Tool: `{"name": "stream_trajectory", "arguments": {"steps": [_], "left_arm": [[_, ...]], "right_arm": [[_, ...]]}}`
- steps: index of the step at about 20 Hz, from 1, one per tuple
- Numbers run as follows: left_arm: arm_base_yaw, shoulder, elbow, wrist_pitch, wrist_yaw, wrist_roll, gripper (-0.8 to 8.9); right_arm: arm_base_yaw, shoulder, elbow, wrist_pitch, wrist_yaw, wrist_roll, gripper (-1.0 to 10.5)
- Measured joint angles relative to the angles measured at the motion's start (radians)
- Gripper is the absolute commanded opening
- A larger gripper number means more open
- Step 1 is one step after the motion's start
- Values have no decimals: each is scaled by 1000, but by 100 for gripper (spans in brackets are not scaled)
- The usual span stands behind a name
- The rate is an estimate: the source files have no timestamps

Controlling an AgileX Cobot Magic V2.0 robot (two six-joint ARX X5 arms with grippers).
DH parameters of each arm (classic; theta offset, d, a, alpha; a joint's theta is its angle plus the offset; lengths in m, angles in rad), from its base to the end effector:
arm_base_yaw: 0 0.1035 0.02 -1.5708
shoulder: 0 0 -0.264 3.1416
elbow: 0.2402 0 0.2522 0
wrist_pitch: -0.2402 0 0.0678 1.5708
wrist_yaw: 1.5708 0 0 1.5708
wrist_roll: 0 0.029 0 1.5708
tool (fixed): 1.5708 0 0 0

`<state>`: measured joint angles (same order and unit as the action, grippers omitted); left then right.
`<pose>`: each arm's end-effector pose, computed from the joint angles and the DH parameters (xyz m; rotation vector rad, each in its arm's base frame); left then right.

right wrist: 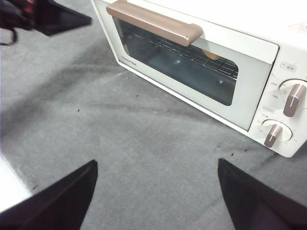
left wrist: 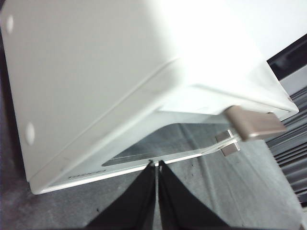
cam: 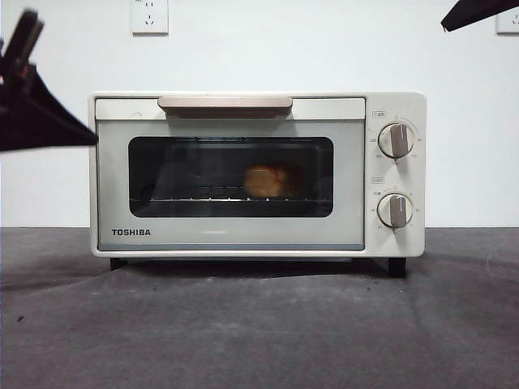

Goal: The left arm flap open the oven, the right arm pick bread and place it into oven, the left arm flap close the oven

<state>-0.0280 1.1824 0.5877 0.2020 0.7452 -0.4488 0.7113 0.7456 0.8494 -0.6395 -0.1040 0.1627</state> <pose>0.2382 -0.0263 0.2262 -0.5623 0.5445 -0.6689 0.1091 0.0980 0.3183 -0.0144 0.5875 0.7490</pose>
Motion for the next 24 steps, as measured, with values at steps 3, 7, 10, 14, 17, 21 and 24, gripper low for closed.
{"name": "stream_trajectory", "arguments": {"steps": [3, 7, 10, 14, 17, 21, 24], "left_arm": [[-34, -142, 60, -223, -108, 103, 17], [-100, -319, 165, -490, -264, 246, 17], [-142, -419, 243, -642, -357, 318, 17], [-161, -494, 292, -795, -380, 364, 16], [-166, -532, 292, -880, -380, 388, 16], [-166, -559, 292, -908, -380, 403, 17], [-166, -564, 292, -908, -380, 406, 19]], "right_arm": [[0, 0, 0, 0, 2, 0, 398], [0, 3, 0, 7, 26, 0, 398], [0, 7, 0, 18, 26, 0, 398], [0, 11, 0, 27, 26, 0, 398], [0, 11, 0, 38, 26, 1, 398], [0, 11, 0, 43, 26, 1, 398], [0, 11, 0, 52, 26, 2, 395]]}}
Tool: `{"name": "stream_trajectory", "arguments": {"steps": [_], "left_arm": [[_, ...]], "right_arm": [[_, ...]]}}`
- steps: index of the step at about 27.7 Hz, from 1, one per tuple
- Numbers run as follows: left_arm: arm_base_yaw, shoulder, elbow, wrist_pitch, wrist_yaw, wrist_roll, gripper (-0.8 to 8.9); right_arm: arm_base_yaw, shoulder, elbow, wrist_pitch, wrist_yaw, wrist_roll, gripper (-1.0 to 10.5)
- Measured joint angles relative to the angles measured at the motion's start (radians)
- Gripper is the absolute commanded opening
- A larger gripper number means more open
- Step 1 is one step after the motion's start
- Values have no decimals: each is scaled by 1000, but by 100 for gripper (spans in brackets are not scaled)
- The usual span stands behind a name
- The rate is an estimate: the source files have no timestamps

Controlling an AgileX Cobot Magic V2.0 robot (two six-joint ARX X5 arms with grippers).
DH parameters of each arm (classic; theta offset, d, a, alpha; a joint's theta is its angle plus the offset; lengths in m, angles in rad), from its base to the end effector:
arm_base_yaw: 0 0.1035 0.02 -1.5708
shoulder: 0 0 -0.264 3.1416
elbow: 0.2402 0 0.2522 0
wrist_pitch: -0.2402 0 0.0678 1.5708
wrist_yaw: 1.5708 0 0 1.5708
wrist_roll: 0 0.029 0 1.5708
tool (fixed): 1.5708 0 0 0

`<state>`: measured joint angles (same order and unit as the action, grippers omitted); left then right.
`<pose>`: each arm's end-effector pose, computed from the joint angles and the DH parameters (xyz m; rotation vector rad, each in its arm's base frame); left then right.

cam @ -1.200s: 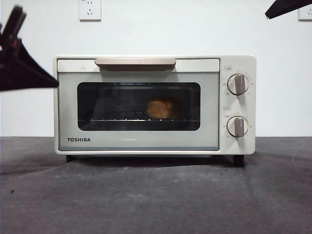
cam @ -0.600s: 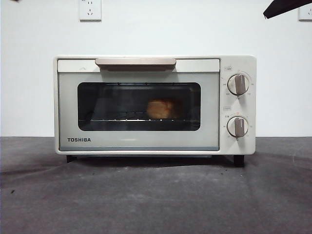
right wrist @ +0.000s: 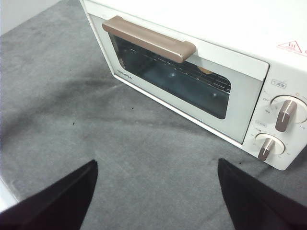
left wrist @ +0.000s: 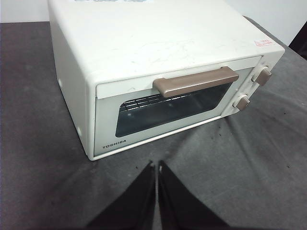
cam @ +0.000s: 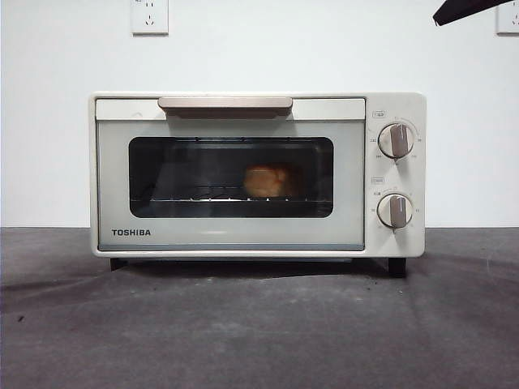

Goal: The left arm flap open the oven, the right arm pick bread and place it into oven, the left arm flap close the oven

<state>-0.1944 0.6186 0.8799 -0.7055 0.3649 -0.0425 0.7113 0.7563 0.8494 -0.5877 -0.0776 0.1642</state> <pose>0.1076 -0.0317 0.3371 -0.0790 0.4600 -0.5404 0.1132 0.1005 0.3213 -0.0054 0.5433 0.7294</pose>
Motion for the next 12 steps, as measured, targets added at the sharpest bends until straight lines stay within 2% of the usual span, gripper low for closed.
{"name": "stream_trajectory", "arguments": {"steps": [2, 3, 6, 12], "left_arm": [[0, 0, 0, 0, 0, 0, 19], [0, 0, 0, 0, 0, 0, 19], [0, 0, 0, -1, 0, 0, 19], [0, 0, 0, -1, 0, 0, 19]], "right_arm": [[0, 0, 0, 0, 0, 0, 356], [0, 0, 0, 0, 0, 0, 301], [0, 0, 0, 0, 0, 0, 12], [0, 0, 0, 2, 1, 0, 9]]}}
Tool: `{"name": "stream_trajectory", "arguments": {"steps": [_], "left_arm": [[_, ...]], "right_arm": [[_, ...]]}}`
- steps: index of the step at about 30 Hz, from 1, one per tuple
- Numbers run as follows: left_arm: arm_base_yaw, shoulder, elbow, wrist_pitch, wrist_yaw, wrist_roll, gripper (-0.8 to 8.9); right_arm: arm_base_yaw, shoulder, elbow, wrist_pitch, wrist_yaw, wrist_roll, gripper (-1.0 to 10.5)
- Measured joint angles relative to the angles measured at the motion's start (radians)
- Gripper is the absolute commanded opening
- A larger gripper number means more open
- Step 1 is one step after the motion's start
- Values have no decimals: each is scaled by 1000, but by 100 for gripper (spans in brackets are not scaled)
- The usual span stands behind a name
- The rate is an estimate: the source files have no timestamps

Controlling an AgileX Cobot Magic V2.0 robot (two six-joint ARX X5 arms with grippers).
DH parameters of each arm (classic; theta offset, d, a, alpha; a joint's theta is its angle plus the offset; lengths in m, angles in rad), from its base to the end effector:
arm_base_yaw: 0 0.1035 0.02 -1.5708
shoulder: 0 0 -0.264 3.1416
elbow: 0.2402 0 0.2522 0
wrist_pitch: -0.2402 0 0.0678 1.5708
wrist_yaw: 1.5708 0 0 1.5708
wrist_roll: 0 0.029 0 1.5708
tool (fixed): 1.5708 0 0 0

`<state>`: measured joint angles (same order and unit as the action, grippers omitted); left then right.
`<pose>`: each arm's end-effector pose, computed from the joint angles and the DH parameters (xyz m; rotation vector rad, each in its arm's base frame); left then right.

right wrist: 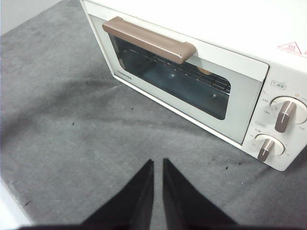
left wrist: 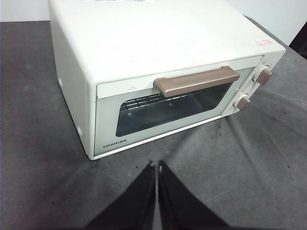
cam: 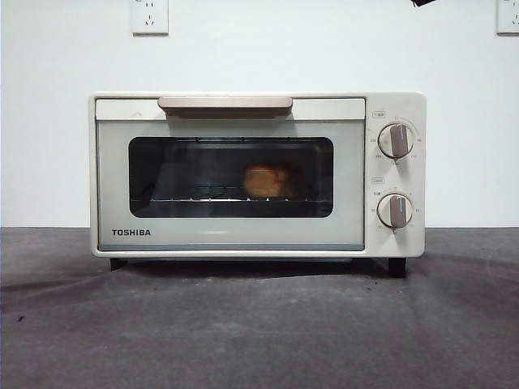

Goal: The left arm flap open the oven, the right arm pick bread and place it into oven, the left arm flap close the oven

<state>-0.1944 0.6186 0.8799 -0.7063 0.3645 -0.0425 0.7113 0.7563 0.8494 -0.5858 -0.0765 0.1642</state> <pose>0.1076 -0.0317 0.3370 -0.0790 0.4608 -0.5400 0.1133 0.1006 0.3214 -0.0050 0.5412 0.7287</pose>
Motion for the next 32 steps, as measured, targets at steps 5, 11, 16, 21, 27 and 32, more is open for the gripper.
{"name": "stream_trajectory", "arguments": {"steps": [5, 11, 16, 21, 27, 32], "left_arm": [[0, 0, 0, 0, 0, 0, 19], [0, 0, 0, 0, 0, 0, 19], [0, 0, 0, 0, 0, 0, 19], [0, 0, 0, 0, 0, 0, 19], [22, -76, -12, 85, -2, 91, 19], [81, -201, -93, 373, -75, 156, 19]], "right_arm": [[0, 0, 0, 4, 0, 0, 9], [0, 0, 0, 6, 0, 0, 9], [0, 0, 0, 6, 0, 0, 9], [0, 0, 0, 6, 0, 0, 9], [0, 0, 0, 6, 1, 0, 9], [0, 0, 0, 6, 1, 0, 9]]}}
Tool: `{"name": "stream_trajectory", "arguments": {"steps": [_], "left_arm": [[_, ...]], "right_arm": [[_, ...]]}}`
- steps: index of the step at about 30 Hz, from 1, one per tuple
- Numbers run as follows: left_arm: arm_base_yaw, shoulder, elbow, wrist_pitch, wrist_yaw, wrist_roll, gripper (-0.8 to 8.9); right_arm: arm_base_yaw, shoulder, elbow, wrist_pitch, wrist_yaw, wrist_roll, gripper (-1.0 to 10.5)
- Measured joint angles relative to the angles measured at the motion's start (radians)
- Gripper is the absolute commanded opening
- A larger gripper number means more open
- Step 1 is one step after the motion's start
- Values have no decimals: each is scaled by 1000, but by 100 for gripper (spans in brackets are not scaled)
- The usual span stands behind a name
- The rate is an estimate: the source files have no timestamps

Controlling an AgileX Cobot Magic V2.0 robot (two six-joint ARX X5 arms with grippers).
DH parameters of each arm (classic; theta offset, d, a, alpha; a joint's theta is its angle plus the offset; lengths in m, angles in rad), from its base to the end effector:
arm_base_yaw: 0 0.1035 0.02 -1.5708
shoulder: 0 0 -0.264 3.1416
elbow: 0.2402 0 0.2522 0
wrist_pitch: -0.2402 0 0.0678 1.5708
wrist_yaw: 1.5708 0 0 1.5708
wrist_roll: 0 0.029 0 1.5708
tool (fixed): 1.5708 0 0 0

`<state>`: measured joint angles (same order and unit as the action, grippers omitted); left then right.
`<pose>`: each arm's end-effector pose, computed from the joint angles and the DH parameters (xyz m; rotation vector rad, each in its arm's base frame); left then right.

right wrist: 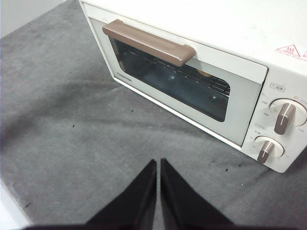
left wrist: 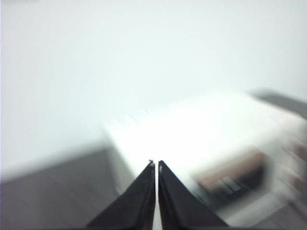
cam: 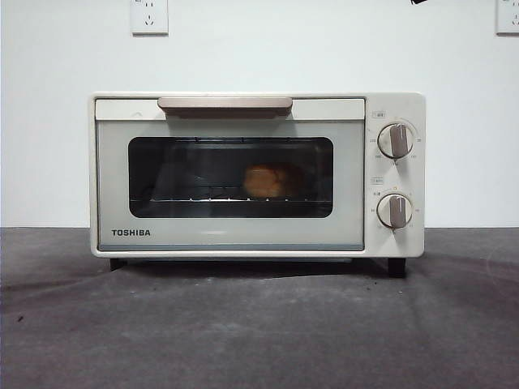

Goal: The left arm flap open the oven, the right arm pick bread and place it into oven, the left arm flap close the oven

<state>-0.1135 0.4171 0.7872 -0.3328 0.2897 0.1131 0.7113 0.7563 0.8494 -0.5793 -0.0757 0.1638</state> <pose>0.0794 -0.0174 0.3586 0.1149 -0.0602 -0.4006 0.1136 0.1008 0.3220 -0.0034 0.5347 0.7290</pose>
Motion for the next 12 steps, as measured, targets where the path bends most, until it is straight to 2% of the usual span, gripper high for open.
{"name": "stream_trajectory", "arguments": {"steps": [3, 6, 12], "left_arm": [[39, -65, -96, 153, -84, 10, 19], [70, -125, -192, 228, -137, 13, 19], [118, -231, -384, 307, -158, 19, 19]], "right_arm": [[0, 0, 0, 0, 0, 0, 9], [0, 0, 0, 0, 0, 0, 9], [0, 0, 0, 0, 0, 0, 9]]}}
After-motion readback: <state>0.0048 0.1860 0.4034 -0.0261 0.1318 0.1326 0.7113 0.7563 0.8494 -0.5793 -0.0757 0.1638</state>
